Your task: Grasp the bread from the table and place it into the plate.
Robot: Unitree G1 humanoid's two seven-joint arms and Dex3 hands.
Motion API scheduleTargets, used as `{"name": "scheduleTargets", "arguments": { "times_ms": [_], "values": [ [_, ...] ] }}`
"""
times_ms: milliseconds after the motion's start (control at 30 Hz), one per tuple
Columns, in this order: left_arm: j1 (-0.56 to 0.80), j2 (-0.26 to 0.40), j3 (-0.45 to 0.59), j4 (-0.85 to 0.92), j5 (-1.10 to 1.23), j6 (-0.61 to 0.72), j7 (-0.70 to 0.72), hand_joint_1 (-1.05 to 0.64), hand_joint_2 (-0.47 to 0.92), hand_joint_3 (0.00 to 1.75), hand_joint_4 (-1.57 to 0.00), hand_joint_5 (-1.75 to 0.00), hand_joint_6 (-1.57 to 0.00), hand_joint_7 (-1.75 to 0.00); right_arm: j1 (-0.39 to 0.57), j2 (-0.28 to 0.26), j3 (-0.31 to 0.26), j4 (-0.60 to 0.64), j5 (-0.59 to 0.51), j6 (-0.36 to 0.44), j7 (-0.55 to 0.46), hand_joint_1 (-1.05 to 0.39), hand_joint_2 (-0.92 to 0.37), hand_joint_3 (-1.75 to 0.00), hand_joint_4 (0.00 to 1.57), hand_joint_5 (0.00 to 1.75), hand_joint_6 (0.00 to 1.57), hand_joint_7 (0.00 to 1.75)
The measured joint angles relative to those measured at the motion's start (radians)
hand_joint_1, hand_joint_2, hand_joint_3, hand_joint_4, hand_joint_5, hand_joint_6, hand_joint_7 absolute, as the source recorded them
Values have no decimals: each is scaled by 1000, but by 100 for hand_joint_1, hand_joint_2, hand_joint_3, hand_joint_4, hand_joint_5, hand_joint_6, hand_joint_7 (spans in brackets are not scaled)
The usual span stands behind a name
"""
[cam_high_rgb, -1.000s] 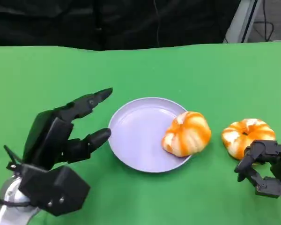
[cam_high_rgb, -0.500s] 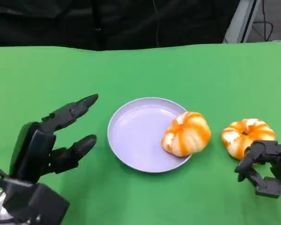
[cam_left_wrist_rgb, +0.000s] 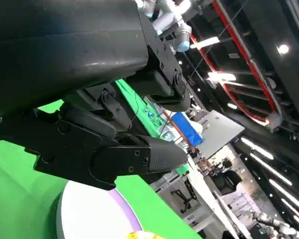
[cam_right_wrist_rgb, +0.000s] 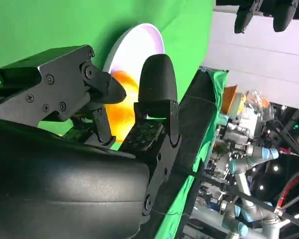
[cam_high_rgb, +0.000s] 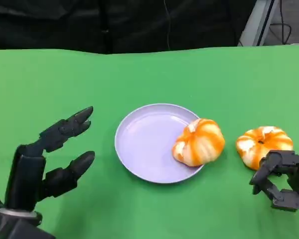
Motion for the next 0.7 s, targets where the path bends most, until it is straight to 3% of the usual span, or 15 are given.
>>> {"name": "scheduleTargets", "arguments": {
  "times_ms": [367,600,700],
  "values": [
    [53,-57,42,36,-51,-65,-17,-57,92,42,-92,-3,-71,-1,-8,0,-1,3,0,0,1,15,-65,-93,87,144,92,105],
    [87,-85,15,20,-243,-73,-153,-58,92,39,-93,-3,-73,-1,-8,-1,-2,8,1,-1,1,14,-66,-91,87,144,91,105],
    [104,-94,14,14,-310,-72,-210,-34,92,32,-93,-2,-72,-1,-8,-1,-2,8,1,0,1,13,-69,-86,86,144,90,106]
  ]
}}
